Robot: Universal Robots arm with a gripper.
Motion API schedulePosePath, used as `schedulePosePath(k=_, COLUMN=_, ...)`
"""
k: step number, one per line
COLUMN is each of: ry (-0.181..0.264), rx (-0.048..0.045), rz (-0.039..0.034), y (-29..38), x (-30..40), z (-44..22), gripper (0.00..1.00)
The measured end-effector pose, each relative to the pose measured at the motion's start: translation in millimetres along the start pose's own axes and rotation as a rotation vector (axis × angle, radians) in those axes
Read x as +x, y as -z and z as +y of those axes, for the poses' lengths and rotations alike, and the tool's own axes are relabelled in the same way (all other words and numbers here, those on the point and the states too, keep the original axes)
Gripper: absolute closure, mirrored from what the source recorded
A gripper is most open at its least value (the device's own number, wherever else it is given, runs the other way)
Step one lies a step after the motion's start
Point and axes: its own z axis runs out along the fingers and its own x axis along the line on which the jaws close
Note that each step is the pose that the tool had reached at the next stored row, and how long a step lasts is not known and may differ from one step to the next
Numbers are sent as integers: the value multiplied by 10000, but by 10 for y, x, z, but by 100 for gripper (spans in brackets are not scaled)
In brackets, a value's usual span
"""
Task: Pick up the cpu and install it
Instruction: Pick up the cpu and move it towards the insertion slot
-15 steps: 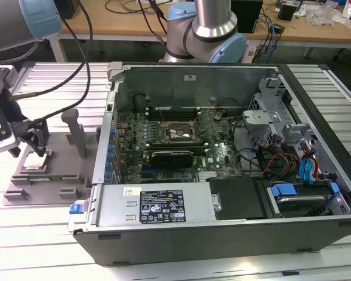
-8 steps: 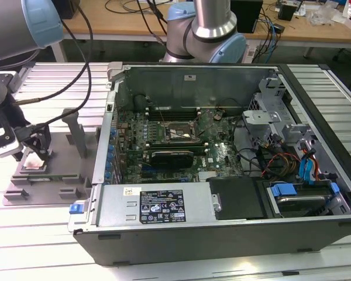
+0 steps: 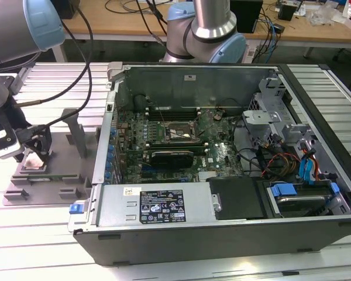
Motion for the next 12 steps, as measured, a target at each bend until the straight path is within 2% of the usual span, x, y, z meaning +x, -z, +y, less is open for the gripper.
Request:
schedulePosePath(k=3, ry=1, rx=1, rz=0, y=-1, x=0, z=0, gripper=38)
schedulePosePath(k=4, ry=1, rx=0, rz=-5, y=-10, x=-1, z=0, gripper=32)
schedulePosePath(k=7, ry=-1, rx=6, rz=-1, y=-53, x=2, z=11, gripper=32)
schedulePosePath(k=10, ry=-1, rx=13, rz=0, y=-130, x=5, z=20, gripper=32)
schedulePosePath(k=12, ry=0, rx=12, rz=-1, y=-147, x=5, z=53, gripper=32)
